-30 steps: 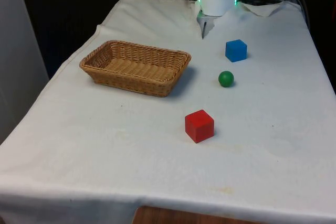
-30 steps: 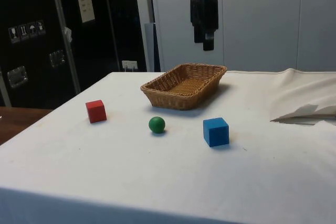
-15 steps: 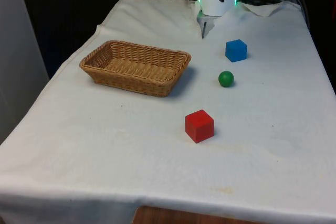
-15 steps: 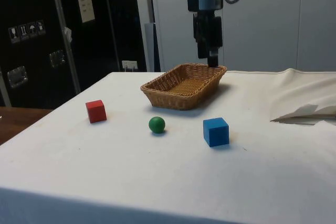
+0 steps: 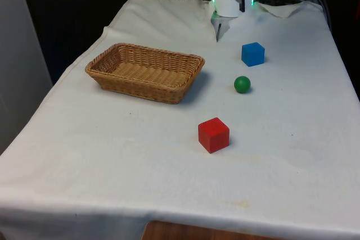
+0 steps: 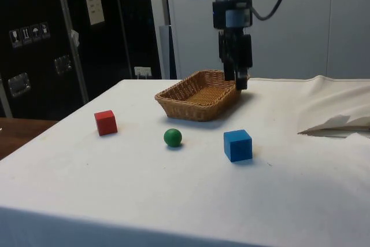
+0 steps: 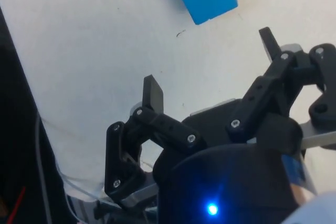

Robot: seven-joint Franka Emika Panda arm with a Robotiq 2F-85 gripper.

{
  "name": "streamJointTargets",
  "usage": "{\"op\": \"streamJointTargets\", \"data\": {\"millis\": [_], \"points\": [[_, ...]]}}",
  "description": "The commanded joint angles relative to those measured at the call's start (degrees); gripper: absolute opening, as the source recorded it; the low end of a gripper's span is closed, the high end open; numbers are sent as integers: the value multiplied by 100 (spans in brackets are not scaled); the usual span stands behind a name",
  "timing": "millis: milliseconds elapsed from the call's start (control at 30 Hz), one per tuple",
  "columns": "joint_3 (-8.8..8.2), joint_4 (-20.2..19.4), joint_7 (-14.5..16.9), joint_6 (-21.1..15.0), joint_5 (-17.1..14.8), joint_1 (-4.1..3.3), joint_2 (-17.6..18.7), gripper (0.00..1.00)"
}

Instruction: Place all non-red objects into the basket.

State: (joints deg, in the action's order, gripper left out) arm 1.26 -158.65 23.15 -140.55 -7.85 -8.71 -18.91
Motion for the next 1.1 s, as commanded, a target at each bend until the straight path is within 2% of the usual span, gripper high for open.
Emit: {"op": "streamJointTargets", "data": {"millis": [0,67,100,133,333,367,433,567,600,633,900,1067], "points": [[0,-52,29,-149,-86,-46,46,100],[17,-74,52,-246,-132,-52,126,100],[29,-52,29,-155,-63,-6,115,100],[29,-80,69,-286,-160,-52,160,100],[97,-126,97,-619,-246,-52,441,100],[97,-97,86,-516,-189,-17,441,100],[120,-155,92,-802,-252,-46,579,100],[143,-178,80,-1031,-252,-52,751,100],[132,-149,86,-917,-195,-23,728,100],[155,-178,74,-1106,-246,-52,814,100],[149,-155,80,-1071,-195,-29,842,100],[160,-218,74,-1226,-195,-29,900,100]]}}
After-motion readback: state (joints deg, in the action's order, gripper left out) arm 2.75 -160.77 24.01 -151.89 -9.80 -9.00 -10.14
